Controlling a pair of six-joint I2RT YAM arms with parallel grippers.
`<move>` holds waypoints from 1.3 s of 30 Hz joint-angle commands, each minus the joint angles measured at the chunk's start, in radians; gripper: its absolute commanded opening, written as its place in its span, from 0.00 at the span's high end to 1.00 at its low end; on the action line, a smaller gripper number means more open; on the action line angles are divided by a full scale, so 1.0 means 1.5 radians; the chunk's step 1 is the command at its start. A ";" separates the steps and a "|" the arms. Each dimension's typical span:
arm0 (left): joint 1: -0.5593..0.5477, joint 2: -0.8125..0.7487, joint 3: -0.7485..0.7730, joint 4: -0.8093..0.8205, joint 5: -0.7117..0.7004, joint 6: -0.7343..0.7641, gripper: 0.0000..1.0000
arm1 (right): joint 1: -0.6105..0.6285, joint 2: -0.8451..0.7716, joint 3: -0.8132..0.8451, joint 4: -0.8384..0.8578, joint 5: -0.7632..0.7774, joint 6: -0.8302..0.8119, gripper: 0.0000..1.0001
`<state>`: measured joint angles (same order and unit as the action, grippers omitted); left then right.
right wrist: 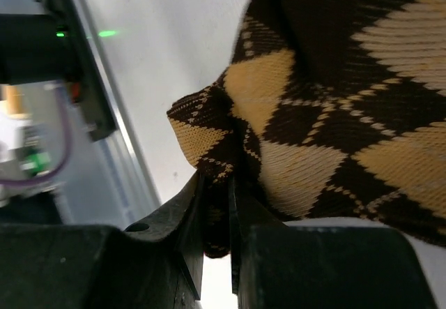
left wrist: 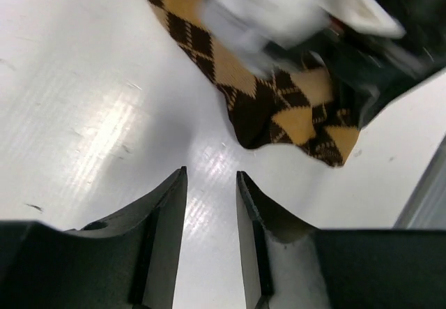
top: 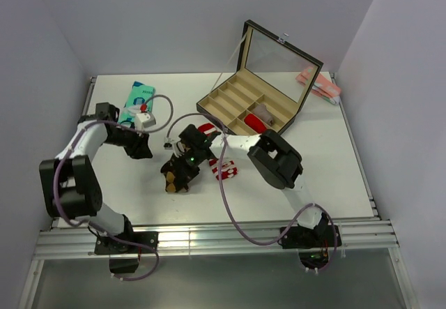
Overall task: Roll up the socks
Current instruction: Roll the sock at the center of the board.
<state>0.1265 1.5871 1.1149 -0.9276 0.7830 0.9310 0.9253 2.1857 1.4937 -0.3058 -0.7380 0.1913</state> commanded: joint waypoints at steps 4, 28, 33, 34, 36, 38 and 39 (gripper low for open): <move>-0.069 -0.202 -0.203 0.220 -0.105 0.061 0.58 | -0.042 0.070 0.054 -0.087 -0.144 0.094 0.91; -0.448 -0.457 -0.527 0.485 -0.344 0.038 0.43 | -0.101 0.161 0.143 -0.104 -0.178 0.227 0.89; -0.468 -0.464 -0.533 0.470 -0.345 0.028 0.40 | -0.108 0.173 0.159 -0.126 -0.177 0.221 0.90; -0.473 -0.466 -0.533 0.466 -0.344 0.026 0.40 | -0.109 0.172 0.157 -0.124 -0.178 0.221 0.90; -0.476 -0.467 -0.545 0.482 -0.354 0.026 0.40 | -0.112 0.175 0.157 -0.125 -0.177 0.219 0.90; -0.477 -0.460 -0.558 0.516 -0.371 0.026 0.40 | -0.112 0.174 0.155 -0.125 -0.179 0.216 0.90; -0.476 -0.457 -0.560 0.523 -0.373 0.025 0.40 | -0.111 0.174 0.152 -0.122 -0.179 0.216 0.90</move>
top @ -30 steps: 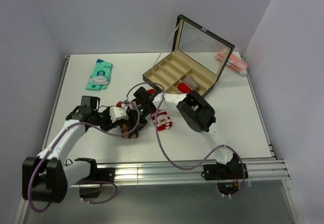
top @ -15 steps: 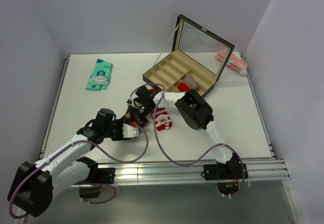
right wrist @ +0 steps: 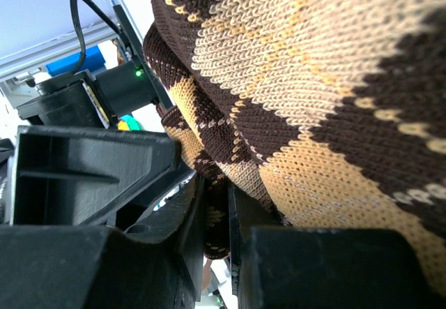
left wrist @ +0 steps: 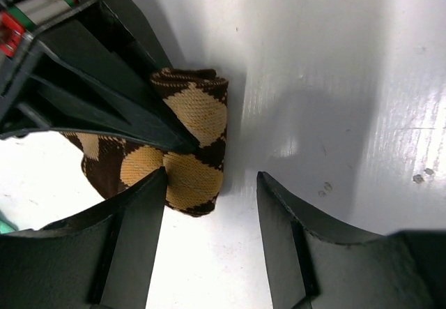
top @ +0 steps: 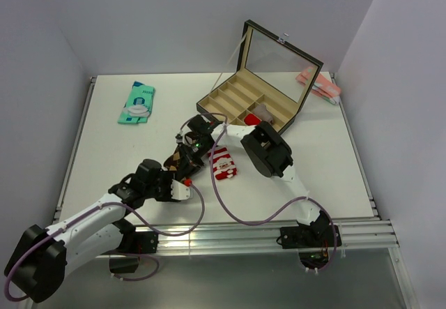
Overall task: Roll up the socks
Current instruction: Roll the sock at the center of the board.
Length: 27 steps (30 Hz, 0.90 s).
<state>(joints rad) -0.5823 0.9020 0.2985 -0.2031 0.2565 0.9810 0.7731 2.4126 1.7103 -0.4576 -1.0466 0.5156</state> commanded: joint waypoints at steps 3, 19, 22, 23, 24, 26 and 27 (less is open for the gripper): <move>-0.003 0.024 -0.014 0.071 -0.030 -0.017 0.41 | -0.011 0.016 -0.010 -0.010 0.021 0.000 0.90; -0.003 0.124 0.009 0.087 -0.023 -0.010 0.71 | -0.022 0.007 -0.033 -0.010 0.000 -0.008 0.88; -0.003 0.162 0.045 0.025 -0.005 -0.021 0.86 | -0.022 -0.007 -0.046 0.012 0.002 0.007 0.80; -0.003 0.186 0.067 0.000 0.000 -0.025 0.89 | -0.022 -0.019 -0.053 0.038 0.003 0.020 0.79; -0.003 0.198 0.078 -0.018 0.012 -0.034 0.92 | -0.021 -0.025 -0.064 0.045 0.004 0.024 0.77; 0.000 0.223 0.106 -0.054 0.029 -0.040 0.98 | -0.021 -0.054 -0.081 0.076 0.030 0.041 0.72; 0.002 0.228 0.112 -0.061 0.044 -0.044 1.00 | -0.021 -0.065 -0.107 0.093 0.034 0.049 0.70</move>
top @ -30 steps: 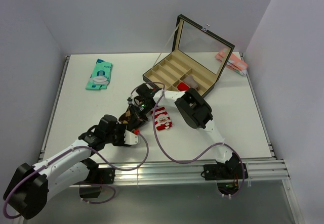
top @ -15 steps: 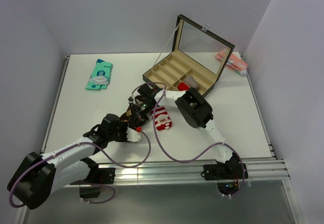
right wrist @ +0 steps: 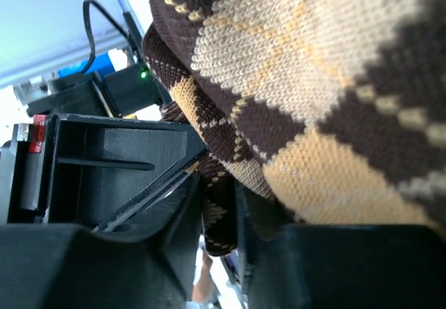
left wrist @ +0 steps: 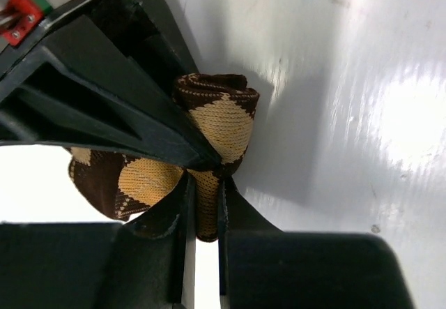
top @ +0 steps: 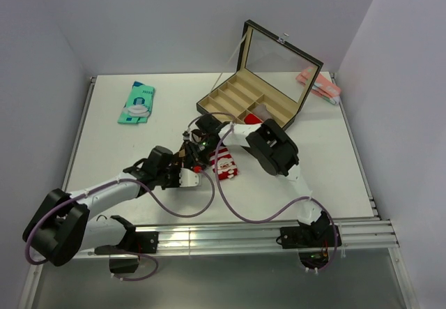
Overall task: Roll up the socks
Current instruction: Roll the sock at the center of the board.
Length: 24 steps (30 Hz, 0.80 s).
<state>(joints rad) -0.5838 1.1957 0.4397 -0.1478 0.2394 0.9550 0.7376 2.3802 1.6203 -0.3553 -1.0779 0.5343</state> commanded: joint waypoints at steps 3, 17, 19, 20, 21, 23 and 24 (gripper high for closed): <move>0.010 0.038 0.036 -0.127 0.089 -0.036 1.00 | 0.001 -0.093 -0.090 0.074 0.090 0.057 0.61; 0.131 0.105 0.183 -0.350 0.252 0.021 1.00 | -0.012 -0.352 -0.315 0.249 0.384 0.182 0.48; 0.159 0.131 0.213 -0.381 0.266 0.038 1.00 | -0.013 -0.384 -0.358 0.281 0.426 0.198 0.48; 0.167 0.142 0.222 -0.405 0.279 0.049 1.00 | -0.013 -0.395 -0.388 0.291 0.438 0.200 0.49; 0.184 0.151 0.231 -0.417 0.286 0.055 1.00 | -0.014 -0.406 -0.401 0.300 0.454 0.200 0.49; 0.197 0.188 0.263 -0.452 0.294 0.069 1.00 | -0.015 -0.439 -0.437 0.317 0.497 0.197 0.49; 0.201 0.200 0.272 -0.464 0.301 0.075 1.00 | -0.014 -0.452 -0.451 0.321 0.512 0.195 0.50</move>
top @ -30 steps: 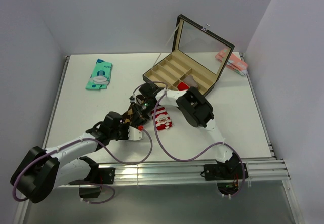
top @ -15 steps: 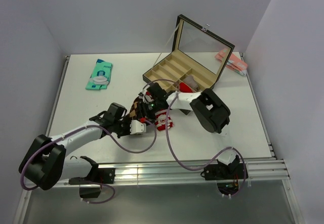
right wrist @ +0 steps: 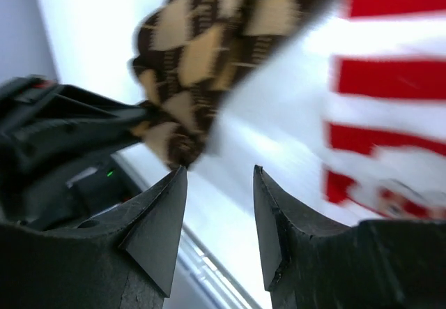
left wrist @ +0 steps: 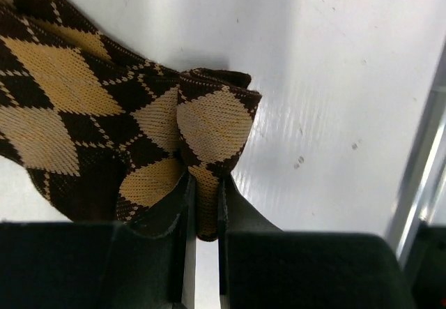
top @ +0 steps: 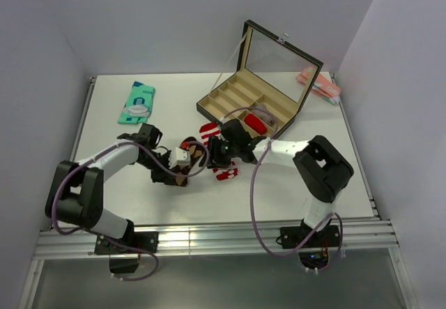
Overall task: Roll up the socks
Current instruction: Roll the sock at the center of the board.
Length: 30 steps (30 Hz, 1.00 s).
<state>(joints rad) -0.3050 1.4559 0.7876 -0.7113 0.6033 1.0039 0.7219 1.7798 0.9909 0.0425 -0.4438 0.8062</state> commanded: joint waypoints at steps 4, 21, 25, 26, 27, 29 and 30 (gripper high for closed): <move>0.033 0.109 0.105 -0.167 0.078 0.079 1.00 | -0.004 -0.131 -0.099 0.096 0.152 -0.008 0.50; 0.046 0.464 0.363 -0.440 0.078 0.115 1.00 | 0.278 -0.201 -0.111 0.131 0.356 -0.444 0.49; 0.045 0.501 0.367 -0.438 0.048 0.079 1.00 | 0.313 -0.142 -0.076 0.118 0.377 -0.513 0.48; 0.045 0.506 0.367 -0.438 0.042 0.072 1.00 | 0.323 -0.129 -0.050 0.107 0.390 -0.524 0.47; 0.045 0.508 0.367 -0.433 0.030 0.065 1.00 | 0.342 -0.106 -0.038 0.099 0.402 -0.530 0.47; 0.045 0.512 0.363 -0.421 0.019 0.043 1.00 | 0.361 -0.082 -0.010 0.082 0.422 -0.567 0.46; 0.045 0.512 0.363 -0.412 0.008 0.036 1.00 | 0.369 -0.071 0.000 0.077 0.430 -0.574 0.46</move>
<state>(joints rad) -0.2337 2.1975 1.3308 -1.4296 0.7418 1.0794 1.2343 1.6451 0.9173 0.1646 0.1223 0.0578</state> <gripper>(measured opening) 0.146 0.535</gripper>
